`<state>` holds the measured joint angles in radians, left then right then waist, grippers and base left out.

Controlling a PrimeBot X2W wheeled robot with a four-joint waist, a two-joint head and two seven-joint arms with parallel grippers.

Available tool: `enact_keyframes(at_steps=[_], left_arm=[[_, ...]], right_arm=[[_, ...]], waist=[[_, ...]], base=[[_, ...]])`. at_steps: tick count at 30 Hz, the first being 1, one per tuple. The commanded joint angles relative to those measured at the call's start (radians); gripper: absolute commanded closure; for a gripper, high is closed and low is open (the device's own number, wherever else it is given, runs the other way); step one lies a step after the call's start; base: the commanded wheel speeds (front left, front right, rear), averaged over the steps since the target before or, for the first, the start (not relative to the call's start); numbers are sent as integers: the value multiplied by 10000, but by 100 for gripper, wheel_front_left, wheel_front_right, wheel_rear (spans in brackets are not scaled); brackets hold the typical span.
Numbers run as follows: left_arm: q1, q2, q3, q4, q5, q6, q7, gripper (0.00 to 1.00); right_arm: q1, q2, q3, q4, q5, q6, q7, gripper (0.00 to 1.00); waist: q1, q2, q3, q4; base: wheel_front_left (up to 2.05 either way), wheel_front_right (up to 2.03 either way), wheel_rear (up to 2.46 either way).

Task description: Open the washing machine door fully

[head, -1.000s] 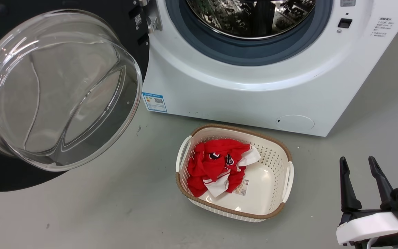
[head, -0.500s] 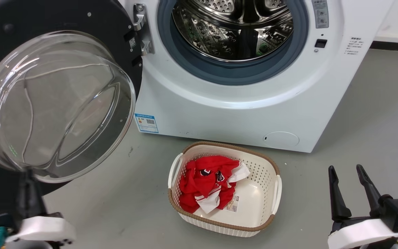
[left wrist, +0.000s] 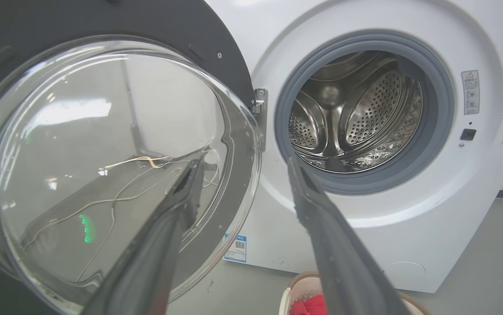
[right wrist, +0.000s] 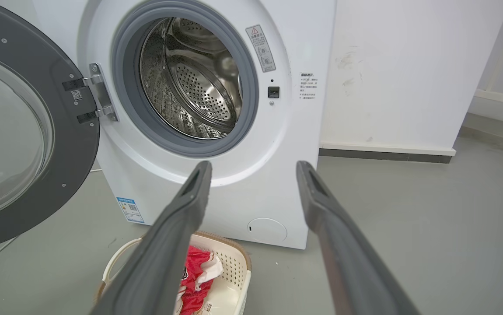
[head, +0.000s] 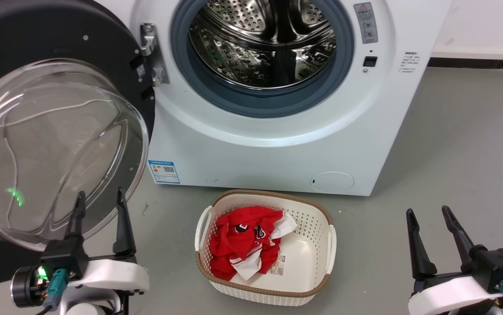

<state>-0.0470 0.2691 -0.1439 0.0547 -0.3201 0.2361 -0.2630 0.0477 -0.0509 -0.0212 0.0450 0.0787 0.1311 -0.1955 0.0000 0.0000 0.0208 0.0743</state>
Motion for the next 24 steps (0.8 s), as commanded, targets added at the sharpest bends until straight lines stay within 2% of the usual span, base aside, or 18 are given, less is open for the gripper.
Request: enact_keyframes(at_steps=[1,12,24], left_arm=[[-186,-153,-17,116,157,-134,-22,0],[-175,-1053,141,346,1016,-991,-24,0],[89,-1667,414,530,1957,-1420,-24,0]], right_arm=[[-18,15,8,-65,-51,-7,-2,0],[178,16,144,-258,56,-7,-14,0],[233,16,137,-189,116,-7,-36,0]], waist=[[0,0,-27,-136],[0,0,-146,-527],[0,0,-197,-660]], base=[[0,0,0],[0,0,0],[0,0,0]])
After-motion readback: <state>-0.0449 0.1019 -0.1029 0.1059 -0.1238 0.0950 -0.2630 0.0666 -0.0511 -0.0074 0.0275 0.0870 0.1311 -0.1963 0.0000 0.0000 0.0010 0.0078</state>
